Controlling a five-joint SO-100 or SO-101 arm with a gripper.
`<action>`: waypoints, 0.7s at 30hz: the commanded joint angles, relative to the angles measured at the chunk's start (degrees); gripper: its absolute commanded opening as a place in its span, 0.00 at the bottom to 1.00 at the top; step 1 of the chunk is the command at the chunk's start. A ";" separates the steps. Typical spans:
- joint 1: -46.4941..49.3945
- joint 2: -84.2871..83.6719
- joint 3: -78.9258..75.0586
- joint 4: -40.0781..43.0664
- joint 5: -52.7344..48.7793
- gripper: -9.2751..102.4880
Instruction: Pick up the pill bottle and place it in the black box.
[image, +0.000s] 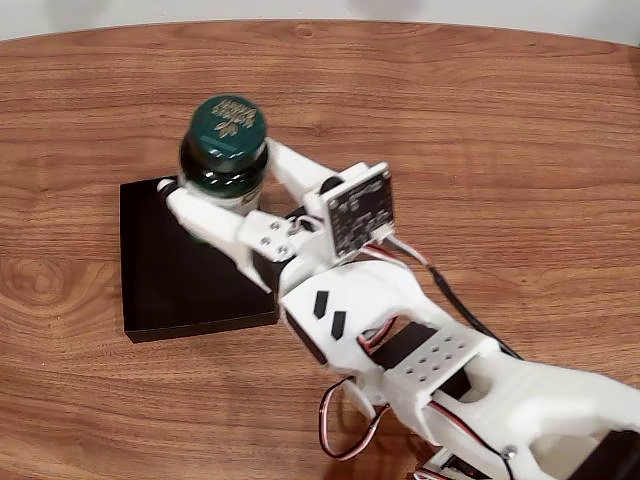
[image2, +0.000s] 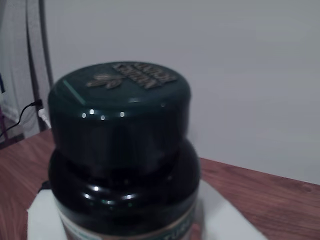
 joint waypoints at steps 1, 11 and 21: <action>-2.99 -4.66 -5.10 -7.21 1.67 0.16; -3.78 -23.47 -14.41 -15.82 2.29 0.16; -2.99 -33.49 -20.74 -19.42 2.20 0.17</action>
